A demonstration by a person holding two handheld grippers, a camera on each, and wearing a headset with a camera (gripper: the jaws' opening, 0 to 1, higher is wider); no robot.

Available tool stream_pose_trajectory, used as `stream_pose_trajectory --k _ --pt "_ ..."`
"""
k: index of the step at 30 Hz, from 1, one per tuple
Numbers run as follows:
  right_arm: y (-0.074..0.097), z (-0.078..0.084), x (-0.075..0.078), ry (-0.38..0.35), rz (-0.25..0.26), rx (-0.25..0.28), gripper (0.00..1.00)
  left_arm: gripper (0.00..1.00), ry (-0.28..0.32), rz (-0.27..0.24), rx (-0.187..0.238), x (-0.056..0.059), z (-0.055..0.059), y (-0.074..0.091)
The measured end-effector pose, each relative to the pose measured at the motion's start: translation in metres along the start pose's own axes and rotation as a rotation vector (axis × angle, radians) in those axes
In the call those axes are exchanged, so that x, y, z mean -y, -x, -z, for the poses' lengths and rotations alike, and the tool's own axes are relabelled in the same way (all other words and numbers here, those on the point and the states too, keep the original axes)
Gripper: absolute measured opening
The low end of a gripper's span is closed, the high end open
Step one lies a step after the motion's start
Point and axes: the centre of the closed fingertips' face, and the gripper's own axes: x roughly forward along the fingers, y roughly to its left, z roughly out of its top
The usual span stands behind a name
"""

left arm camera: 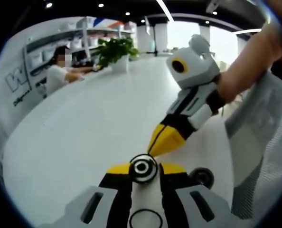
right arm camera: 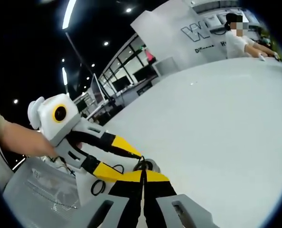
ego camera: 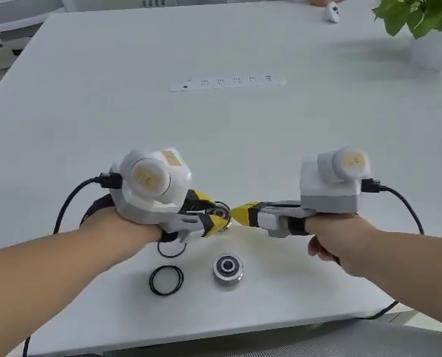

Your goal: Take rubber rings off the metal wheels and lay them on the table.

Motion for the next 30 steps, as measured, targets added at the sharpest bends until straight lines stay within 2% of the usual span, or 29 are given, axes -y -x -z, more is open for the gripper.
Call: stream_pose_trajectory --k 7,10,15,16,20,26,30 --pt "0.000 -0.002 -0.001 0.003 -0.006 0.004 0.00 0.31 0.001 0.002 0.029 0.000 -0.005 0.014" --pt "0.001 -0.003 -0.001 0.002 -0.009 0.006 0.00 0.35 0.010 0.008 0.041 0.004 -0.008 0.022" --pt "0.001 -0.004 -0.003 0.010 -0.017 0.001 0.00 0.44 0.008 0.005 0.046 0.006 -0.008 0.034" --pt "0.001 -0.004 -0.003 0.010 -0.018 0.001 0.00 0.45 0.012 0.006 0.050 0.003 -0.007 0.036" --pt "0.001 -0.005 -0.003 0.011 -0.025 0.000 0.00 0.48 0.034 0.010 0.066 0.003 -0.008 0.047" --pt "0.001 -0.009 -0.005 0.010 -0.032 0.001 0.00 0.53 0.031 0.007 0.089 0.006 -0.010 0.063" --pt "0.000 -0.009 -0.012 0.009 -0.045 -0.004 0.00 0.55 0.037 -0.001 0.104 0.005 -0.010 0.073"
